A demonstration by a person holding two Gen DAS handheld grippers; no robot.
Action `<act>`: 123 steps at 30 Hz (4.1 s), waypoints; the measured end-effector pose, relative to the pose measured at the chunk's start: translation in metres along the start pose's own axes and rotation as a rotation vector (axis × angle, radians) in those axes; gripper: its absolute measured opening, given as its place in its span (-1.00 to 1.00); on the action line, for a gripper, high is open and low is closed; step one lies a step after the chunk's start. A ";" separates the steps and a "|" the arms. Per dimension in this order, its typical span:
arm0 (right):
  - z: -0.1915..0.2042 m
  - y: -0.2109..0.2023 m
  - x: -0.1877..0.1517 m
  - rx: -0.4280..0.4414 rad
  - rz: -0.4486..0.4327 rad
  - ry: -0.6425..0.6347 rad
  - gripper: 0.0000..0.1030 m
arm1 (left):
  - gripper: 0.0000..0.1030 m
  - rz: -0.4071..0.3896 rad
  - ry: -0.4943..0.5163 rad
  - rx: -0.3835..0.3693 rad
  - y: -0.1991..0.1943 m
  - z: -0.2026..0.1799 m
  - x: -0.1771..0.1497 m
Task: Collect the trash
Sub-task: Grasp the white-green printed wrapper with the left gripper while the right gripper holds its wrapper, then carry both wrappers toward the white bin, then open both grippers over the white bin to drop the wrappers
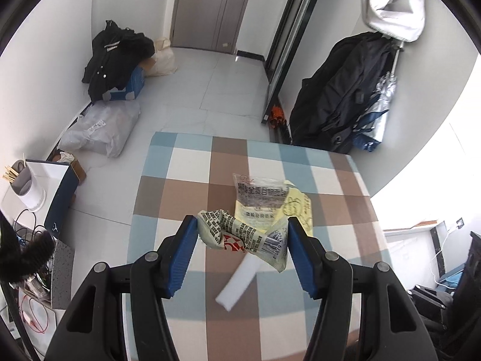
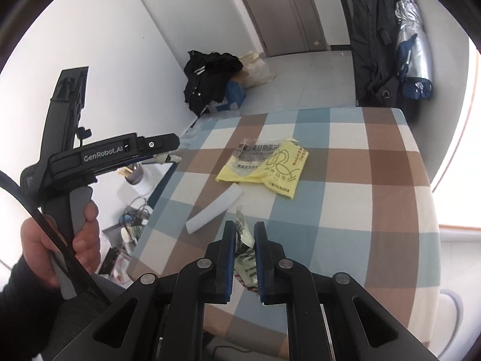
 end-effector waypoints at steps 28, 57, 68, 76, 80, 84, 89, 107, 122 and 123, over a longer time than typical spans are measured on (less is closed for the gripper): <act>0.021 -0.145 0.008 0.003 -0.292 -0.063 -0.78 | 0.09 -0.226 0.159 -0.098 -0.121 -0.095 -0.004; -0.191 -0.329 -0.040 -0.340 -0.486 0.196 -0.78 | 0.09 0.083 0.428 -0.453 -0.045 -0.347 -0.049; -0.296 -0.305 -0.110 -0.383 -0.370 0.443 -0.78 | 0.08 0.293 0.486 -0.473 0.044 -0.390 -0.070; -0.336 -0.264 -0.161 -0.359 -0.284 0.603 -0.78 | 0.08 0.683 0.574 -0.568 0.107 -0.422 -0.147; -0.344 -0.237 -0.178 -0.329 -0.241 0.658 -0.78 | 0.08 0.843 0.584 -0.551 0.132 -0.432 -0.178; -0.349 -0.215 -0.197 -0.315 -0.195 0.690 -0.78 | 0.08 0.928 0.593 -0.502 0.151 -0.438 -0.196; -0.353 -0.187 -0.215 -0.275 -0.149 0.742 -0.78 | 0.08 1.011 0.575 -0.481 0.167 -0.440 -0.207; -0.346 -0.145 -0.237 -0.206 -0.053 0.772 -0.78 | 0.55 1.078 0.530 -0.374 0.187 -0.428 -0.212; -0.342 -0.122 -0.228 -0.200 -0.019 0.732 -0.73 | 0.57 0.805 0.560 -0.328 0.168 -0.416 -0.167; -0.341 -0.122 -0.227 -0.198 -0.019 0.724 -0.73 | 0.57 0.797 0.554 -0.327 0.168 -0.414 -0.164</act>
Point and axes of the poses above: each gripper's, at about its wrist camera, not at the fingertips, and y roughly the way its jaws point, z to its left, x to its top, the point moved 6 cm from there along y, roughly the way its jaws point, and after that the axes turned 5 degrees about x, right-handed, at the moved point
